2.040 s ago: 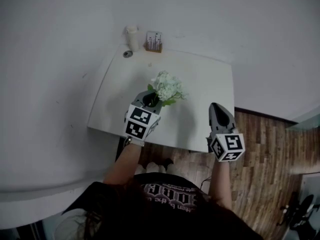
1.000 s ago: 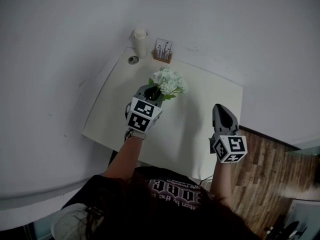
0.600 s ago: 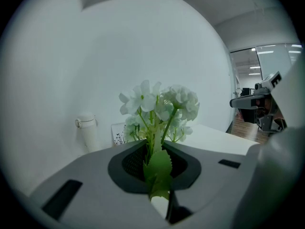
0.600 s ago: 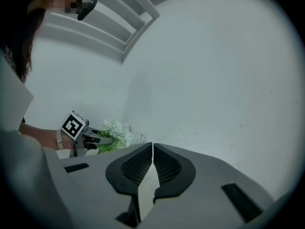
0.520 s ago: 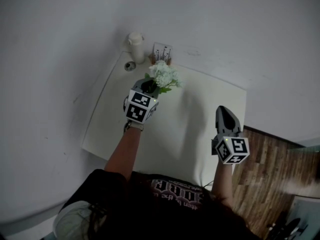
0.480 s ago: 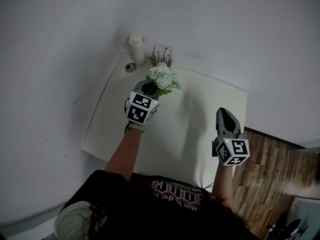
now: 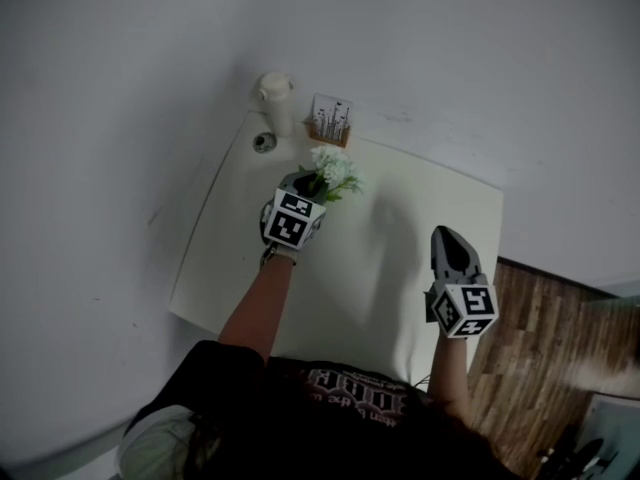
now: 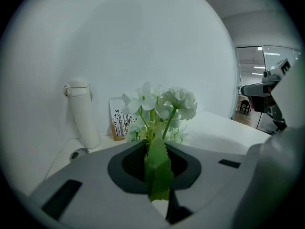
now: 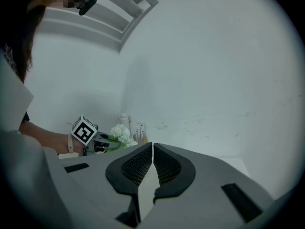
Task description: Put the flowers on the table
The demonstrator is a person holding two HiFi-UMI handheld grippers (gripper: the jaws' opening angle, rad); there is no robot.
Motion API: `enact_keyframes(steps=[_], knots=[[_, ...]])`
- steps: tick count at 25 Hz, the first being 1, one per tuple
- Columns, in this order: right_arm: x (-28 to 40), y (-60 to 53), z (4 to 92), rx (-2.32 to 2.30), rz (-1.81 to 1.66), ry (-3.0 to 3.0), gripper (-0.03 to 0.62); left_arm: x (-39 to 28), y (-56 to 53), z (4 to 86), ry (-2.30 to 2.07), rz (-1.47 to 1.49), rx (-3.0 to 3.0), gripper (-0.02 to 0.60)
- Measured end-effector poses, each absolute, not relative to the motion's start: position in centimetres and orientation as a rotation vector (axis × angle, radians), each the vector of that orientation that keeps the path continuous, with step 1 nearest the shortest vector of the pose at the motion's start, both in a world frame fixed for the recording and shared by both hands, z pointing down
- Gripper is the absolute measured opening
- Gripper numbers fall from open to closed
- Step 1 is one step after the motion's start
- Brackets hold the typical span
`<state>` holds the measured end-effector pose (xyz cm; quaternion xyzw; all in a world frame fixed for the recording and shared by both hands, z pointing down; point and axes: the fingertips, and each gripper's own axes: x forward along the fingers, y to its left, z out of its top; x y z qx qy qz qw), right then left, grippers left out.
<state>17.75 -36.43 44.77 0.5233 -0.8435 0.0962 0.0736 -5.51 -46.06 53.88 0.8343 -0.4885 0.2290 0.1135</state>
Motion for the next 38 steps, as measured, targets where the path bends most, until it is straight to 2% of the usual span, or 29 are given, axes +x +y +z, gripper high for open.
enact_keyframes(steps=[4, 7, 10, 15, 20, 24, 28, 38], knots=[[17.9, -36.4, 44.9, 1.561, 0.288, -2.529, 0.032, -5.2, -46.2, 55.8, -1.386, 0.699, 2.429, 0.052], [17.8, -36.4, 44.9, 1.535, 0.293, -2.546, 0.032, -4.4, -46.0, 56.2, -1.319, 0.703, 2.45, 0.097], [17.9, -36.3, 45.1, 1.541, 0.305, -2.547, 0.032, -4.1, -46.0, 56.4, -1.305, 0.721, 2.465, 0.174], [18.0, -36.3, 45.0, 1.562, 0.323, -2.549, 0.032, -3.8, -45.8, 56.4, -1.282, 0.76, 2.511, 0.352], [18.4, -36.1, 45.3, 1.564, 0.316, -2.517, 0.032, -3.4, -45.5, 56.3, -1.282, 0.791, 2.588, 0.432], [18.5, -35.9, 45.2, 1.56, 0.319, -2.52, 0.032, -2.6, -44.4, 56.3, -1.212, 0.851, 2.632, 0.522], [18.0, -35.5, 44.9, 1.538, 0.306, -2.529, 0.032, -2.5, -43.3, 55.4, -1.211, 0.844, 2.662, 0.555], [16.7, -34.7, 43.6, 1.506, 0.282, -2.587, 0.032, -3.1, -40.5, 51.3, -1.283, 0.79, 2.717, 0.554]])
